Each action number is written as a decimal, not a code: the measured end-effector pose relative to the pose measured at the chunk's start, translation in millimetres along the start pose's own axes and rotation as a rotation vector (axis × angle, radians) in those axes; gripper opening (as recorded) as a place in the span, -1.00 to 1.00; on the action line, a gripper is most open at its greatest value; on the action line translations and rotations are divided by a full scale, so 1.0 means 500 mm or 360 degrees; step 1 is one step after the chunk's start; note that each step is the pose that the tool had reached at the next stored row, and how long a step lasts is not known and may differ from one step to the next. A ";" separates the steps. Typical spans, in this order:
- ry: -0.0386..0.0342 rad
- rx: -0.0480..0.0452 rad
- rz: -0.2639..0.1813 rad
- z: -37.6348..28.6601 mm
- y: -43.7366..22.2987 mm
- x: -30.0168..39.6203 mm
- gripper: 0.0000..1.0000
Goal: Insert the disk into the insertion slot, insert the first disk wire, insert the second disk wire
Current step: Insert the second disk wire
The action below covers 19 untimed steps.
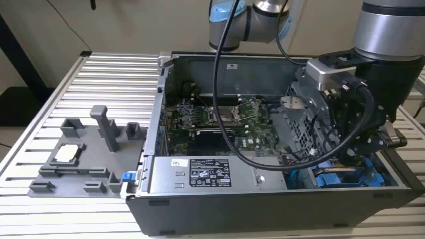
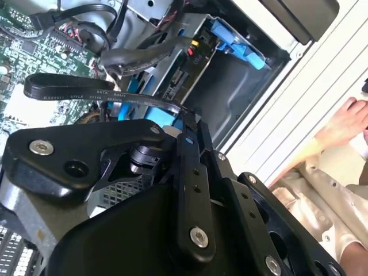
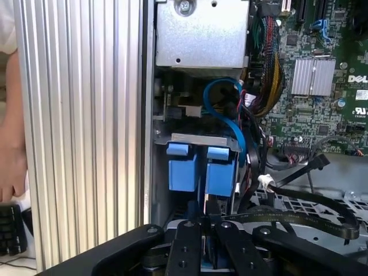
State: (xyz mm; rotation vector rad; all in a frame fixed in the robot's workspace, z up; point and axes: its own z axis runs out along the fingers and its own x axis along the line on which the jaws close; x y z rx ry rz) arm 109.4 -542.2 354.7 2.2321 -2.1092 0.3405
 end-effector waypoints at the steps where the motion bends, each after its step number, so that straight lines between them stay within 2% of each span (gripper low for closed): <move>1: 0.0000 0.0000 0.0000 0.000 0.000 0.000 -0.68; 4: 0.0000 0.0000 0.0000 0.000 0.000 0.000 -0.68; 5: -0.0009 0.0000 0.0001 0.000 0.000 0.000 -0.68; 6: -0.0033 0.0001 0.0004 0.000 0.000 0.000 -0.68; 12: -0.0203 0.0008 0.0030 0.000 0.000 0.000 -0.68; 14: -0.0252 0.0010 0.0038 0.000 0.000 0.000 -0.68; 15: -0.0270 0.0011 0.0041 0.000 0.000 0.001 -0.68; 16: -0.0279 0.0011 0.0042 0.001 -0.001 0.002 -0.68; 19: -0.0282 -0.0001 0.0042 0.003 -0.002 0.012 -0.68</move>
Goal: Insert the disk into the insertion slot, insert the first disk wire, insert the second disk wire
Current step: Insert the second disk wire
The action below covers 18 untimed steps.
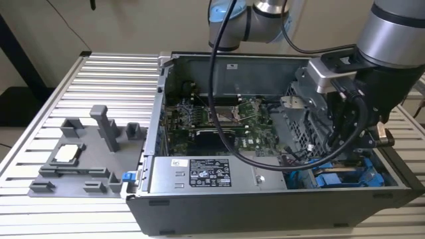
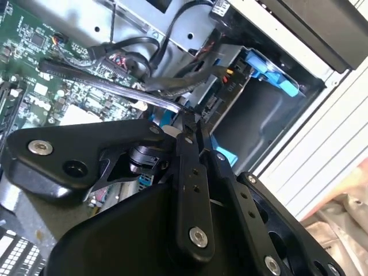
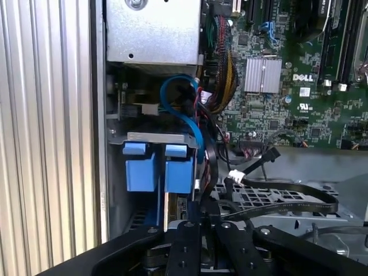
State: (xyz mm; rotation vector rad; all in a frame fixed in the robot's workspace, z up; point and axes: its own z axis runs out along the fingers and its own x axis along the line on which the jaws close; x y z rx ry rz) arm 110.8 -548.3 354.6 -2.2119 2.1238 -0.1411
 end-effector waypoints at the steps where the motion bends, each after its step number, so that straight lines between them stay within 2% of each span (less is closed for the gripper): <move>1: 0.0000 -0.0007 0.0000 0.000 -0.001 0.004 -0.68; 5: -0.0001 -0.0035 0.0000 0.001 -0.003 0.021 -0.68; 8: -0.0002 -0.0047 0.0000 0.001 -0.004 0.032 -0.68; 10: -0.0011 -0.0055 0.0001 0.002 -0.007 0.034 -0.68; 18: -0.0033 -0.0161 0.0002 0.006 -0.041 0.035 -0.68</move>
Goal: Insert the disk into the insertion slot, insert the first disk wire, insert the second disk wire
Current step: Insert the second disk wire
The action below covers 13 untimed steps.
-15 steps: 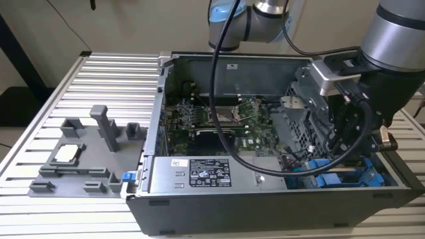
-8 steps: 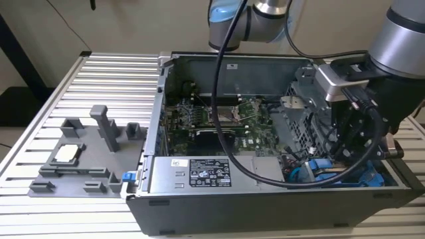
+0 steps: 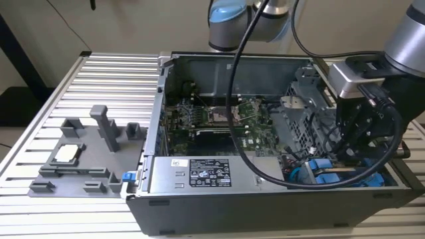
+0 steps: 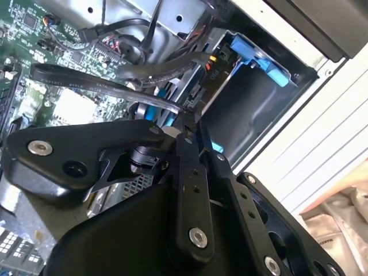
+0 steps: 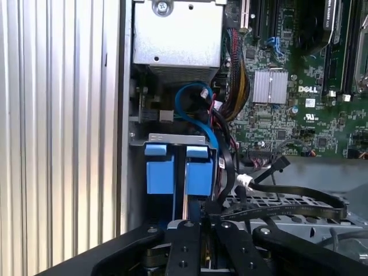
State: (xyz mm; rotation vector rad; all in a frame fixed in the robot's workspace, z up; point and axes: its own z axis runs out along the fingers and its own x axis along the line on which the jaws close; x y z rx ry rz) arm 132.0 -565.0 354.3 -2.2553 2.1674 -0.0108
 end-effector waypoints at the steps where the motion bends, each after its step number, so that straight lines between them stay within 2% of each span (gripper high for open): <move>1: -0.0002 -0.0013 0.0000 0.000 -0.005 0.000 -0.68; 3: -0.0011 -0.0033 0.0000 0.000 -0.013 0.001 -0.68; 5: -0.0031 -0.0042 0.0000 0.000 -0.016 0.001 -0.68; 7: -0.0042 -0.0049 0.0001 0.002 -0.018 0.002 -0.68; 9: -0.0045 -0.0059 0.0001 0.004 -0.020 0.002 -0.68; 11: -0.0045 -0.0076 0.0002 0.005 -0.024 0.003 -0.68; 13: -0.0046 -0.0085 0.0002 0.005 -0.029 0.004 -0.68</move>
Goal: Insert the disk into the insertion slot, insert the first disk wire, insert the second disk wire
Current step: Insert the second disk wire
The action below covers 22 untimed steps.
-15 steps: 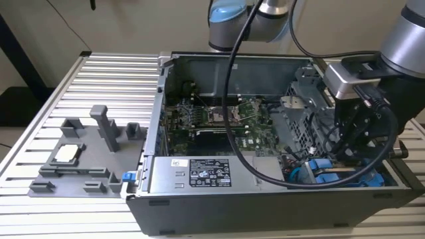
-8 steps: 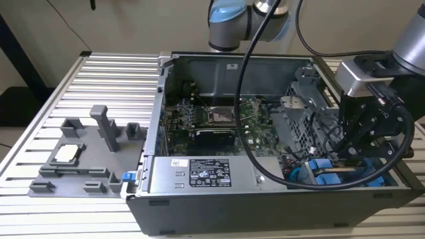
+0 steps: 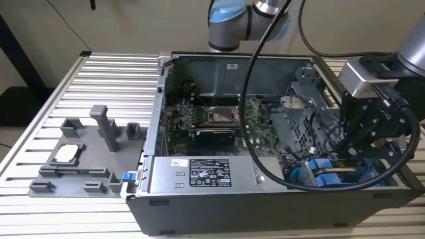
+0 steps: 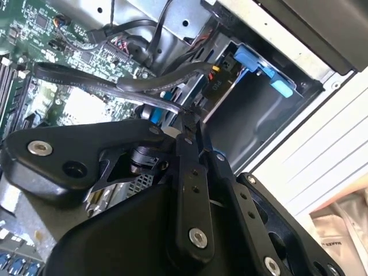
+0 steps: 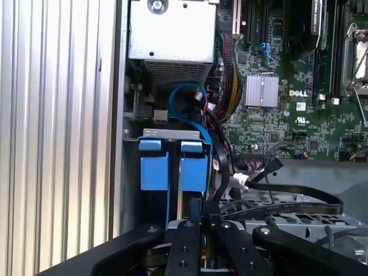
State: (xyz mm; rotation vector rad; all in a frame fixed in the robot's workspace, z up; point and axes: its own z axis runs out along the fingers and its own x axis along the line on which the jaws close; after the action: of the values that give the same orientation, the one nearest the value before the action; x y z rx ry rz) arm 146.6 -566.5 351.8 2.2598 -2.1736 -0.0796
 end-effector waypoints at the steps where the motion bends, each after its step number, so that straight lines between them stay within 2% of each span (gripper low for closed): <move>1: -0.0001 -0.0004 0.0000 0.000 -0.003 0.001 -0.68; 6: -0.0002 -0.0025 0.0005 0.004 -0.009 0.002 -0.68; 7: -0.0004 -0.0036 0.0014 0.008 -0.011 0.003 -0.68; 14: -0.0007 -0.0041 0.0027 0.013 -0.020 0.003 -0.68; 22: -0.0010 -0.0039 0.0082 0.018 -0.021 0.003 -0.68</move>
State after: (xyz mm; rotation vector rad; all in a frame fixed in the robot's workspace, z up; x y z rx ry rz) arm 156.9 -567.5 342.5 2.1921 -2.2197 -0.1127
